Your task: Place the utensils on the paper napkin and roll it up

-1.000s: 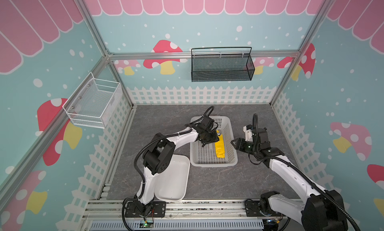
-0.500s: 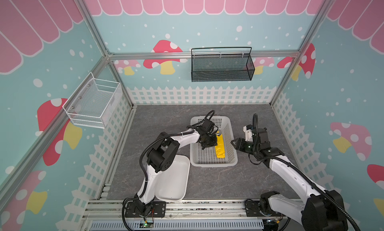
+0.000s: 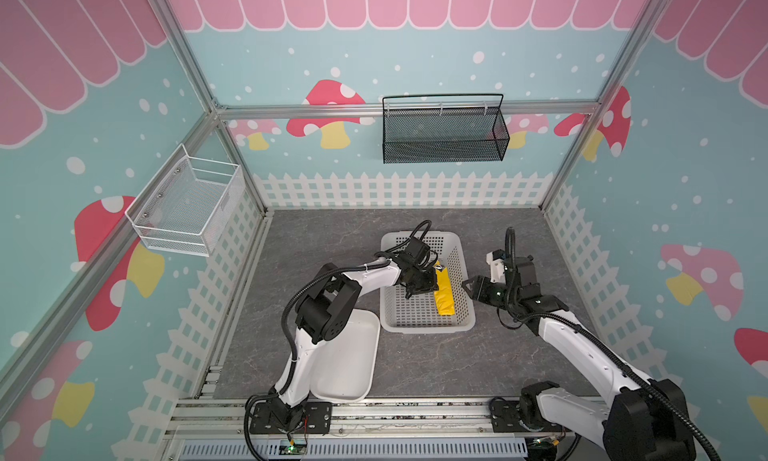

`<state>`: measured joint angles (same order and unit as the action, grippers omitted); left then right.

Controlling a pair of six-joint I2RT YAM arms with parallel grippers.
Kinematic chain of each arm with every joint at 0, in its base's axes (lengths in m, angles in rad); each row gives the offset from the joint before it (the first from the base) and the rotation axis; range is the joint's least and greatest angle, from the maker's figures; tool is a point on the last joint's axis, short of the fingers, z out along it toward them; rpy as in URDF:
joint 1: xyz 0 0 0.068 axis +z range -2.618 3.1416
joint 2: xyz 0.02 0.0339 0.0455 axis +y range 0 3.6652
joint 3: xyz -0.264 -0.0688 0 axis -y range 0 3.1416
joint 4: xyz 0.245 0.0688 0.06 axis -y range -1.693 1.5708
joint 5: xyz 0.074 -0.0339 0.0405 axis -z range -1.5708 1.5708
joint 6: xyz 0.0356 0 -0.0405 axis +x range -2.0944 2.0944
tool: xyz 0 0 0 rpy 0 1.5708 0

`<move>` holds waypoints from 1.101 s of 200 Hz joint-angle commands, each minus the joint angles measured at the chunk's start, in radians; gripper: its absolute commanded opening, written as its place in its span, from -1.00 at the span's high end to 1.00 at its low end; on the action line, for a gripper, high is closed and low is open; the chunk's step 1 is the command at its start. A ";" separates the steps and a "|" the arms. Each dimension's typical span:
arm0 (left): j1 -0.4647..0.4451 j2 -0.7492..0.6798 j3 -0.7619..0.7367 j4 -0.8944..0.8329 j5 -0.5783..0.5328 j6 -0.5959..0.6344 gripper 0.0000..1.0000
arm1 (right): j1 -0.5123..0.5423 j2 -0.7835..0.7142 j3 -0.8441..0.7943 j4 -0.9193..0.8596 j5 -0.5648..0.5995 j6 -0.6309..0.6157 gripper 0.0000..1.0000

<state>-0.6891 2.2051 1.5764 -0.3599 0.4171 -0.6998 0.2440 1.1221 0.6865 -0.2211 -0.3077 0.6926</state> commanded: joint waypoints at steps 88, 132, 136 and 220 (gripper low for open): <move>-0.012 -0.196 -0.129 0.053 -0.082 0.056 0.22 | 0.004 -0.035 0.003 -0.041 0.143 -0.037 0.07; -0.010 -0.339 -0.207 0.078 -0.170 0.101 0.18 | 0.005 -0.105 -0.017 -0.048 0.336 -0.047 -0.02; -0.011 -0.354 -0.218 0.081 -0.180 0.105 0.18 | 0.005 -0.112 -0.019 -0.049 0.359 -0.047 -0.04; 0.112 -0.770 -0.578 0.224 -0.406 0.170 0.15 | 0.005 -0.175 -0.116 0.183 0.829 -0.251 -0.33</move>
<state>-0.6319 1.5417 1.0863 -0.1989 0.1200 -0.5735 0.2440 0.9649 0.6106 -0.1757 0.3222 0.5724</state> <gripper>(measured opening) 0.413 0.656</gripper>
